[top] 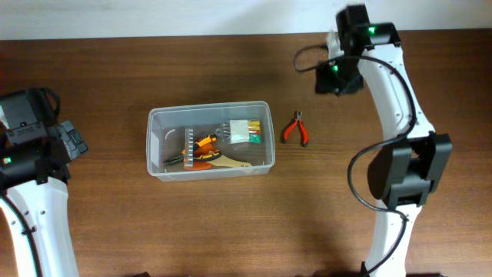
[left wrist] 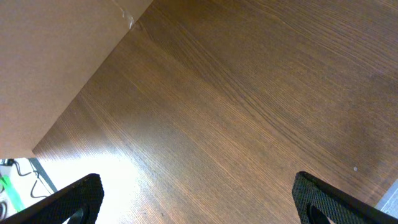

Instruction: Pack container

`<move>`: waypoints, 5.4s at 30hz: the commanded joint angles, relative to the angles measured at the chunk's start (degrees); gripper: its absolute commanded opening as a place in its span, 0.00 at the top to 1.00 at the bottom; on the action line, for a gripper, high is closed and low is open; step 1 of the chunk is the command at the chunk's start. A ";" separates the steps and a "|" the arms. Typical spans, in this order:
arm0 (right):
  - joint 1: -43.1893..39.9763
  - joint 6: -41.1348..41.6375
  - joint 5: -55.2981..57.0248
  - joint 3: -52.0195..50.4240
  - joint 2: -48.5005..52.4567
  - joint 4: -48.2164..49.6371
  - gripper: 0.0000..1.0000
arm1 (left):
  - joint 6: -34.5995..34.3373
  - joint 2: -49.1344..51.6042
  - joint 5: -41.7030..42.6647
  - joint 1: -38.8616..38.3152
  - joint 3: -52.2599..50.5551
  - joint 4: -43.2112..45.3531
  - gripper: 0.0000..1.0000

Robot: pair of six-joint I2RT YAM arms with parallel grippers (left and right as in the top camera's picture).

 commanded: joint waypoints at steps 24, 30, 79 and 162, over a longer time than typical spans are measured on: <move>5.42 2.08 1.66 -21.81 0.87 9.44 0.56 | 0.70 -0.63 -0.63 0.39 0.94 -0.09 0.01; 6.71 2.12 4.31 -21.99 2.29 10.97 0.58 | 0.70 -0.63 -0.63 0.39 0.94 -0.09 0.01; 8.44 1.92 8.24 12.15 -5.44 -5.68 0.96 | 0.70 -0.63 -0.63 0.39 0.94 -0.07 0.01; 11.72 -10.34 3.72 4.17 -38.58 6.49 0.01 | 0.70 -0.63 -0.63 0.39 0.94 -0.09 0.01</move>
